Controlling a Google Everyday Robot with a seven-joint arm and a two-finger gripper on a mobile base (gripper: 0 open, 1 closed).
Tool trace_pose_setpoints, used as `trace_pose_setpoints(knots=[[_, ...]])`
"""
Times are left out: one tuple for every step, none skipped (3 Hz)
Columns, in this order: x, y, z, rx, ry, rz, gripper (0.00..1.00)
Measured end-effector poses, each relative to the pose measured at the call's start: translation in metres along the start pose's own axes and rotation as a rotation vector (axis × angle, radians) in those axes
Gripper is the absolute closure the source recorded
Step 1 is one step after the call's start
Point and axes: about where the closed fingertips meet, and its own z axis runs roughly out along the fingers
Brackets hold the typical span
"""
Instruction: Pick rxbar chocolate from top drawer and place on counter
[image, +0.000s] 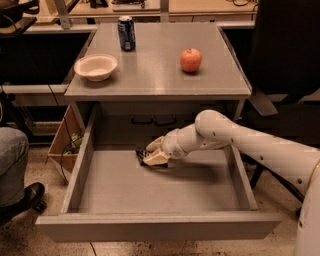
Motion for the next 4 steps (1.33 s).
trace_pose_setpoints(knots=[[-0.011, 0.004, -0.011, 0.014, -0.016, -0.028, 0.96], [-0.014, 0.009, -0.022, 0.029, -0.02, -0.039, 1.0], [-0.017, 0.013, -0.034, 0.046, -0.022, -0.048, 1.0], [-0.028, 0.016, -0.056, 0.082, 0.019, -0.058, 1.0]])
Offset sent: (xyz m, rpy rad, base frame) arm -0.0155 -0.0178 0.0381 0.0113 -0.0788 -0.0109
